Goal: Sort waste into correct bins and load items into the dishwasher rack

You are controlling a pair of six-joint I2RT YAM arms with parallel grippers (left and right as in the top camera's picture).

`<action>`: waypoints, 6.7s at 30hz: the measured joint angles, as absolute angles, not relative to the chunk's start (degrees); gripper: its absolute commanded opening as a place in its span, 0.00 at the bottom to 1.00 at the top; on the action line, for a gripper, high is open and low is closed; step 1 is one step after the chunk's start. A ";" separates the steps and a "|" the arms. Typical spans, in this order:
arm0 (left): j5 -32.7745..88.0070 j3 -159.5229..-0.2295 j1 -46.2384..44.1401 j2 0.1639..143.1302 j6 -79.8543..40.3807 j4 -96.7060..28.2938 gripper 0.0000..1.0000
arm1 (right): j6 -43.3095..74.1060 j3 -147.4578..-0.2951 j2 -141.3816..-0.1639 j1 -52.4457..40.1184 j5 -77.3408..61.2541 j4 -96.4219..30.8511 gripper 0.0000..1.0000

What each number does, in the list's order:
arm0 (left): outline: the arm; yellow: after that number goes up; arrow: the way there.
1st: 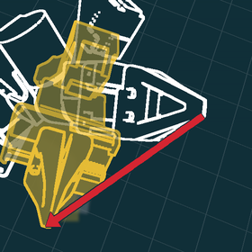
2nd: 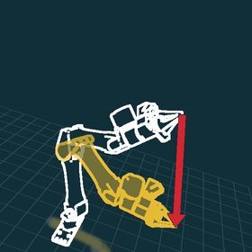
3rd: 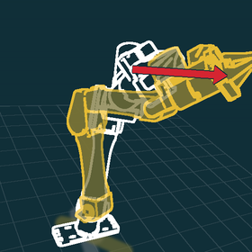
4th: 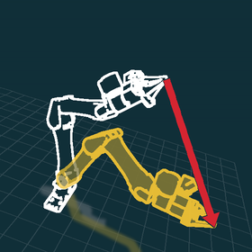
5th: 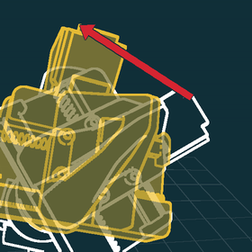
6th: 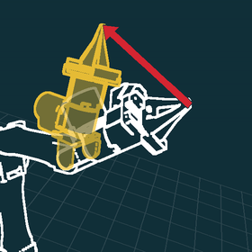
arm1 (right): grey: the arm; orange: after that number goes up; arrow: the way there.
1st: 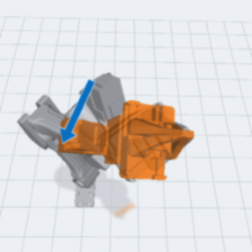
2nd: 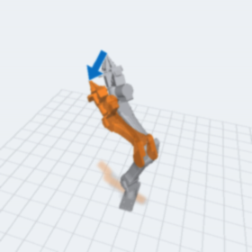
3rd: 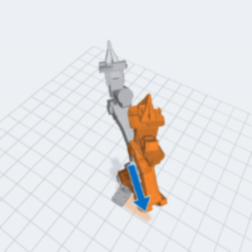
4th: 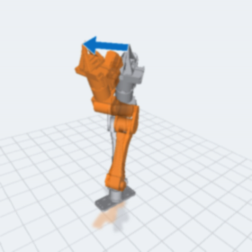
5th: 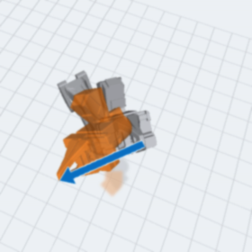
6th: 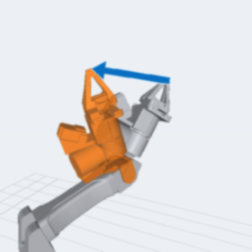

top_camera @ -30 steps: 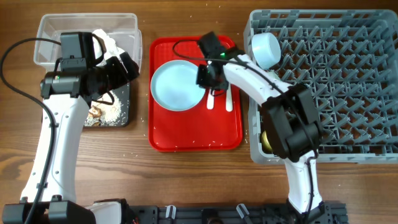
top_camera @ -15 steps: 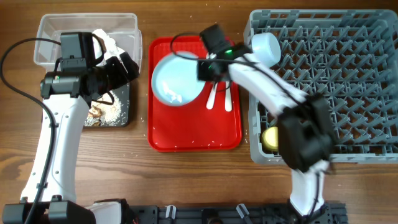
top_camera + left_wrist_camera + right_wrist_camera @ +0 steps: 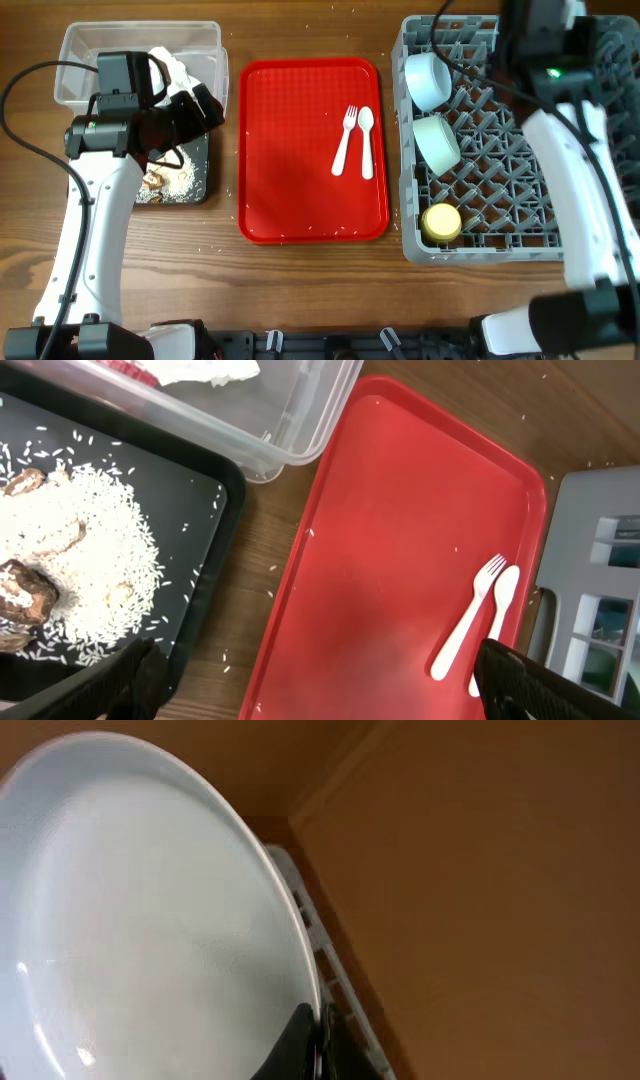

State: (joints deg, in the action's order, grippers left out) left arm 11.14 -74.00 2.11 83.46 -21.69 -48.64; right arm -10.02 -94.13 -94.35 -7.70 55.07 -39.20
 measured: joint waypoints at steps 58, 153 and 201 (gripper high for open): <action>11.14 -74.00 2.11 83.46 -21.69 -48.62 1.00 | 44.05 -94.32 -126.45 -28.08 -6.42 -42.81 0.04; 11.14 -74.00 2.11 83.46 -21.69 -48.64 1.00 | 17.52 -111.92 -99.31 -15.77 1.63 -85.47 0.04; 11.14 -74.00 2.11 83.46 -21.69 -48.53 1.00 | -1.10 -88.71 -64.62 -0.75 -20.25 -56.01 1.00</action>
State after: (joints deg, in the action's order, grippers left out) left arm 11.14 -74.00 2.11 83.46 -21.69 -48.53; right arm -1.10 -88.71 -64.62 -0.75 -20.25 -56.01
